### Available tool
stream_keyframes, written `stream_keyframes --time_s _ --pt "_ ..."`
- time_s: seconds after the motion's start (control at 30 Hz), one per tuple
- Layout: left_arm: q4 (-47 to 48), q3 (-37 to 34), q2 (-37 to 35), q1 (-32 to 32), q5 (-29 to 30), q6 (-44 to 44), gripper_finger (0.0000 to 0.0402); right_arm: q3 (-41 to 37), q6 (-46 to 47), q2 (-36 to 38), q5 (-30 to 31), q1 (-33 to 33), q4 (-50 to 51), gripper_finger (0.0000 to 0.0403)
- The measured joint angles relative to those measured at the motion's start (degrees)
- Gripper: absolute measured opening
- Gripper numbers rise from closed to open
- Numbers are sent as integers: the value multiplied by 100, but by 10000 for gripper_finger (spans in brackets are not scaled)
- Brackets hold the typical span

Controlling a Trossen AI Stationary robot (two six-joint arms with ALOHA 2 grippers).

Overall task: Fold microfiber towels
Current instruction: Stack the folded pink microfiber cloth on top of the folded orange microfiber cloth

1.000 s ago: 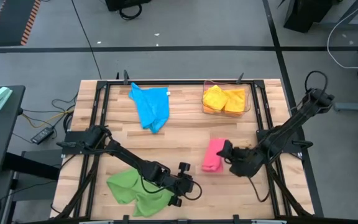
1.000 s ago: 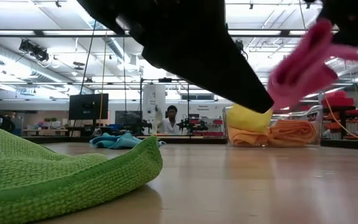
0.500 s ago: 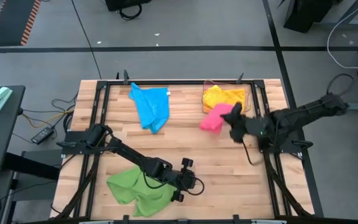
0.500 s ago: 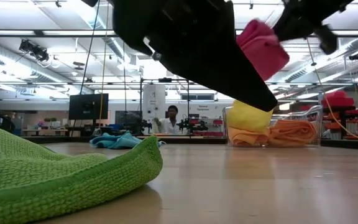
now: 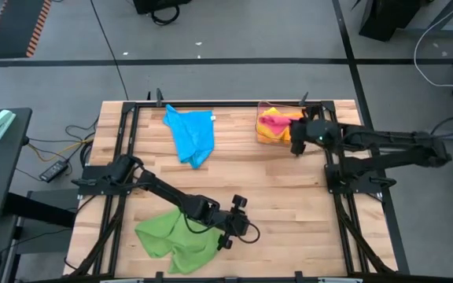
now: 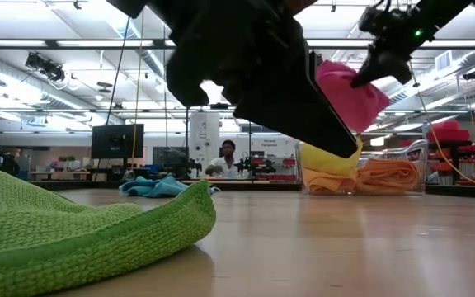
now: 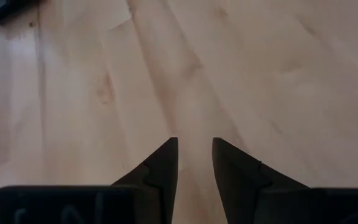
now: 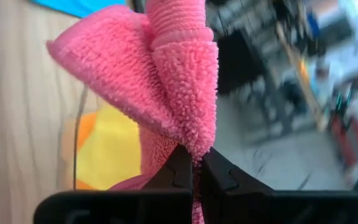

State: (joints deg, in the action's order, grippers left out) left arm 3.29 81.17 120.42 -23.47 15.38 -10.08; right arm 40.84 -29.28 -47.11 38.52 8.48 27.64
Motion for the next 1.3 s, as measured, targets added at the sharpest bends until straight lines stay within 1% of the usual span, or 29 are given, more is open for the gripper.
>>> stream_keyframes --time_s 0.17,0.33,0.47,0.57,0.67,0.73,0.87,0.97,1.03,1.13,1.17,1.27,1.3 --pt "91 0 0 138 4 -259 107 2 1588 -50 -3 461 401 7" --pt "318 -9 -86 271 50 -889 103 7 2814 -148 -4 820 1016 7" --pt "364 -3 -245 361 326 -1328 77 7 3490 -229 2 974 1491 7" --pt "826 -7 -302 494 481 -1560 49 75 3875 -338 25 1045 1735 7" --pt "1232 -7 -304 722 494 -1747 19 421 4306 -613 44 1128 2122 7" --pt "1369 -7 -304 877 390 -1885 8 743 4601 -870 42 1170 2480 7" --pt "1422 -7 -304 1140 112 -1991 15 1569 5265 -1481 -49 1313 3272 7" --pt "1462 -22 -306 1249 102 -2199 14 2189 5695 -1929 -354 1463 3755 8" --pt "1092 -254 -322 1299 98 -2327 8 2562 5917 -2209 -563 1581 4143 12" --pt "337 -925 -505 1347 91 -2363 8 2978 6197 -2565 -762 1747 4597 15" --pt "-55 -1163 -600 1347 89 -2365 11 3065 6260 -2659 -807 1788 4677 15" --pt "-647 -1890 -994 1346 93 -2390 17 3226 6418 -2931 -1079 1981 4790 15" --pt "-765 -2114 -1117 1333 91 -2382 17 3250 6483 -3013 -1265 2088 4821 15"
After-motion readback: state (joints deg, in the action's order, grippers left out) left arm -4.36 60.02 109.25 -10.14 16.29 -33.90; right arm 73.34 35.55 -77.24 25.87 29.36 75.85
